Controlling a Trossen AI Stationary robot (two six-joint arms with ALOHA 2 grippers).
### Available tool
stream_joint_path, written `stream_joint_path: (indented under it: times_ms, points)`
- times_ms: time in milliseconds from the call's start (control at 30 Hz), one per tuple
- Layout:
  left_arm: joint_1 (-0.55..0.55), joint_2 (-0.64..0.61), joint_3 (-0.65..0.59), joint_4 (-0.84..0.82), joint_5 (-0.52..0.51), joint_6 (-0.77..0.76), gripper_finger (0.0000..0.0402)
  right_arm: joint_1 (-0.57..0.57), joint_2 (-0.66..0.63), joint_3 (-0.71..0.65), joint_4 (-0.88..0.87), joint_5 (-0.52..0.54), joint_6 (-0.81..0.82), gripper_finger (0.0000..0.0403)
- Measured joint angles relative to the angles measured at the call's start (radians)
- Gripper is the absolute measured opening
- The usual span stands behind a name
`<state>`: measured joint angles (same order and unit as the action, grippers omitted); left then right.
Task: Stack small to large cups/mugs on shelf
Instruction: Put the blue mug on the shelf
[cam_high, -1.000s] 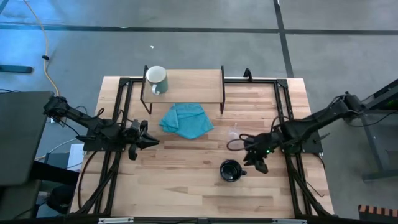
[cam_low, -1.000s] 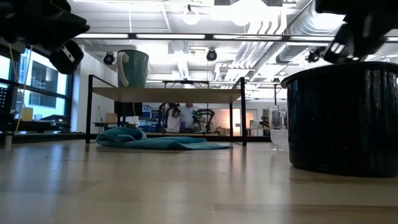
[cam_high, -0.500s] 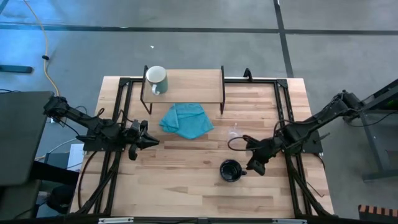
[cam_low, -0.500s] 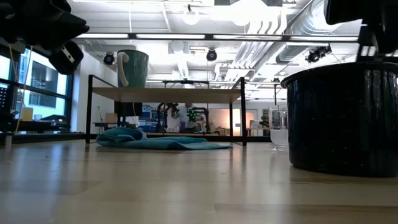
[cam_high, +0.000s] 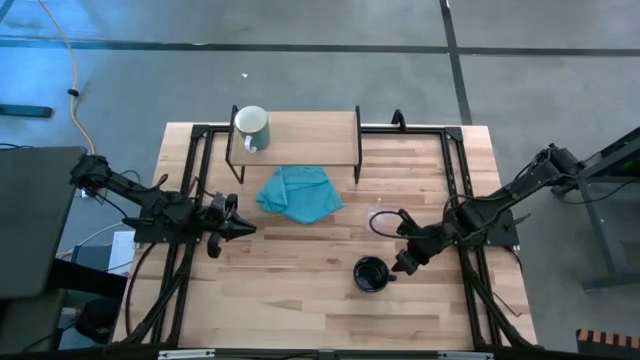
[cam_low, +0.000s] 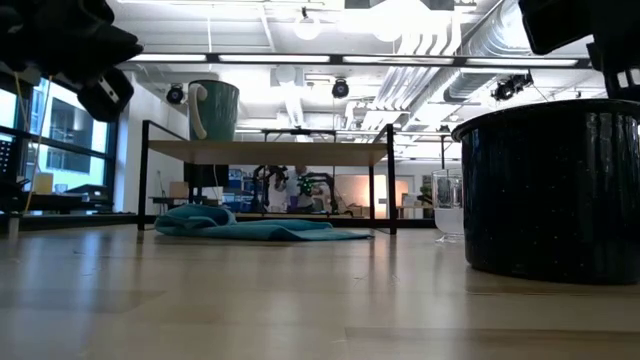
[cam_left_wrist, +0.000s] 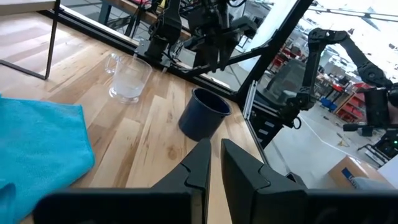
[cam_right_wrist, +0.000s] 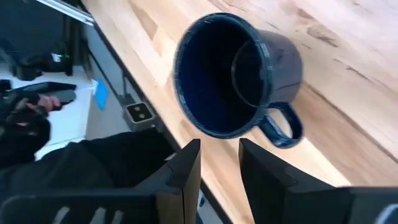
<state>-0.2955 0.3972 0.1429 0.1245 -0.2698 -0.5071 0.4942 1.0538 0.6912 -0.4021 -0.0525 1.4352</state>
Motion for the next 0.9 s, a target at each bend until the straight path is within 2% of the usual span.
stream_joint_path:
  times_ms: [367,533,600,833,900]
  points:
    - [0.0,0.0,0.0,-0.024,0.001,0.003,0.0026,0.001,0.0,0.001,-0.002,-0.02,0.237,0.0101]
    - [0.0,0.0,0.0,-0.024,0.001,0.003,0.0026,0.011,0.029,0.001,0.009,-0.031,0.281,0.0101]
    - [0.0,0.0,0.0,-0.024,0.001,0.003,0.0026,0.011,0.052,0.001,0.015,-0.051,0.202,0.0101]
    - [0.0,0.0,0.0,-0.024,0.001,0.005,0.0026,0.03,0.143,0.001,0.129,-0.058,-0.292,0.0101]
    - [0.0,0.0,0.0,-0.024,0.001,0.003,0.0026,0.031,0.165,0.001,0.135,-0.057,-0.367,0.0101]
